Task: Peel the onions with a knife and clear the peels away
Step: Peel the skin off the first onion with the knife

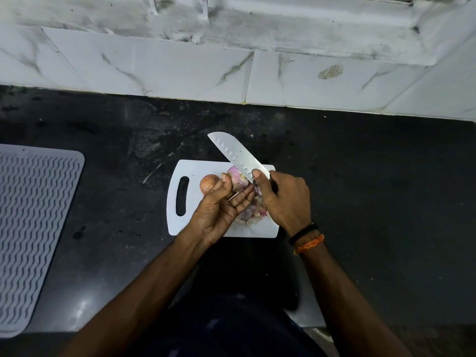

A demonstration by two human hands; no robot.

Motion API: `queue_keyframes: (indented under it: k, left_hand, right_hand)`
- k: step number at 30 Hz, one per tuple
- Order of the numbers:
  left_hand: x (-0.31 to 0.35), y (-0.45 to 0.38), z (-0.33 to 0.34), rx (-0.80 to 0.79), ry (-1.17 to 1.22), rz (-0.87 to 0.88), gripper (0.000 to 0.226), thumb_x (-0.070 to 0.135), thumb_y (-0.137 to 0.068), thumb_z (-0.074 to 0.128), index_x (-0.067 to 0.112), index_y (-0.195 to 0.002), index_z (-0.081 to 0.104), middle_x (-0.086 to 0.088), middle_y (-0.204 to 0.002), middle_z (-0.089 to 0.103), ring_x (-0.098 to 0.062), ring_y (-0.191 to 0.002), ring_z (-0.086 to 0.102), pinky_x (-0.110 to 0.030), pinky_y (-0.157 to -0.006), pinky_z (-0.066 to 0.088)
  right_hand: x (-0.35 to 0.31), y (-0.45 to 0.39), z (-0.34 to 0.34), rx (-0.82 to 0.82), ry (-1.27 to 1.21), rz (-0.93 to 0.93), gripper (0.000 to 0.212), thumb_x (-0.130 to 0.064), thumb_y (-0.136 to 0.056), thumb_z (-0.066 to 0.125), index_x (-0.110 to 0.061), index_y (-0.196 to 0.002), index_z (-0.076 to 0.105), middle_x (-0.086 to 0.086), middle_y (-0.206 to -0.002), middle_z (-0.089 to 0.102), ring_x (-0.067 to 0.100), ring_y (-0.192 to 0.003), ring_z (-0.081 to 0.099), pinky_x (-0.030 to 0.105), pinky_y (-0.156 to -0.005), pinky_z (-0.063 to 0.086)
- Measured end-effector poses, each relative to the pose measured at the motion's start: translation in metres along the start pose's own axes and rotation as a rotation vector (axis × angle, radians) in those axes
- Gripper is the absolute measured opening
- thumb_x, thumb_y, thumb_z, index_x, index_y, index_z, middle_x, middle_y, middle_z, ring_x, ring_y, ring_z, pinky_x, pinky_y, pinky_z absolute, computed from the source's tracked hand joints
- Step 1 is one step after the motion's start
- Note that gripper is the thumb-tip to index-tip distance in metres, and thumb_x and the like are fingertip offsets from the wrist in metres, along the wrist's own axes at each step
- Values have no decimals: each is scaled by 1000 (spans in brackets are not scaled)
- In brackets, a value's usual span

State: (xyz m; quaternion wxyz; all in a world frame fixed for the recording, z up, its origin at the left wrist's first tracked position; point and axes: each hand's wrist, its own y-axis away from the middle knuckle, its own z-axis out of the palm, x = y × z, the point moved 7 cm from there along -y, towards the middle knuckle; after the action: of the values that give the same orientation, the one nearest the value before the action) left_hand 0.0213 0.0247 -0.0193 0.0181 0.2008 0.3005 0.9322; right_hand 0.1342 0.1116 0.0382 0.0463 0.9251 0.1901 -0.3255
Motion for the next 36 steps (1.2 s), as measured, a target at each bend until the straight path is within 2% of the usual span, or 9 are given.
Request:
queue_keyframes:
  k: [3, 8, 13, 18, 21, 23, 26, 29, 36]
  left_hand:
    - [2, 2, 0, 17, -49, -9, 47, 30, -84, 61, 3, -122, 61, -16, -111, 74, -25, -96, 75, -38, -90, 60]
    - [3, 4, 0, 36, -93, -28, 40, 30, -81, 62, 4, -110, 65, -17, -101, 75, -25, -89, 76, -36, -85, 61]
    - [3, 2, 0, 50, -129, -21, 52, 33, -80, 66, 0, -120, 62, -24, -116, 70, -29, -98, 74, -38, -85, 61]
    - [0, 2, 2, 46, -106, -39, 45, 31, -79, 65, 1, -112, 64, -22, -109, 73, -29, -94, 75, -39, -87, 61]
    - [-1, 1, 2, 54, -102, 1, 29, 25, -80, 66, 6, -102, 67, -16, -100, 75, -26, -90, 75, -39, -83, 62]
    - [0, -1, 5, 42, -100, 45, 21, 21, -80, 66, 10, -98, 66, -12, -102, 75, -26, -93, 75, -42, -87, 61]
    - [1, -4, 8, 12, -83, 88, 28, 20, -81, 65, 8, -106, 65, -14, -117, 71, -29, -105, 71, -44, -96, 56]
    - [4, -3, 9, -10, -67, 98, 37, 20, -82, 64, 2, -114, 61, -19, -115, 72, -30, -103, 72, -39, -88, 60]
    - [2, 0, 6, 8, -62, 65, 43, 19, -80, 66, 1, -119, 62, -21, -114, 72, -31, -103, 72, -42, -91, 59]
  right_hand:
    - [0, 2, 3, -12, -12, -10, 57, -60, -94, 44, -15, -61, 55, -2, -50, 51, 10, -44, 46, 23, -49, 27]
    - [-2, 4, 4, -52, -12, 25, 53, -57, -96, 50, -27, -54, 38, -11, -47, 39, 7, -43, 39, 22, -49, 24]
    - [-2, 9, 1, 33, 38, 70, 65, -83, -80, 43, -26, -50, 37, -10, -43, 36, 7, -41, 39, 23, -48, 26]
    - [4, 5, 1, 31, 50, 30, 63, -83, -78, 40, -27, -51, 40, -12, -43, 35, 5, -41, 37, 20, -49, 22]
    - [2, 6, 4, 14, 62, 35, 63, -84, -78, 45, -29, -49, 35, -13, -43, 34, 6, -41, 36, 23, -50, 24]
    - [-1, 9, 9, -4, 8, 49, 63, -84, -78, 49, -29, -49, 38, -12, -44, 39, 6, -42, 40, 22, -50, 27]
    - [0, 11, 7, 18, -112, 95, 62, -82, -76, 45, -25, -54, 51, -6, -50, 53, 8, -47, 52, 22, -50, 36]
    - [2, 9, 0, 54, -135, 100, 70, -82, -78, 44, -17, -59, 61, -2, -53, 60, 10, -50, 57, 28, -49, 43]
    - [4, 7, -5, 67, -10, 97, 69, -81, -84, 34, -21, -55, 52, -8, -47, 49, 9, -46, 50, 24, -51, 33]
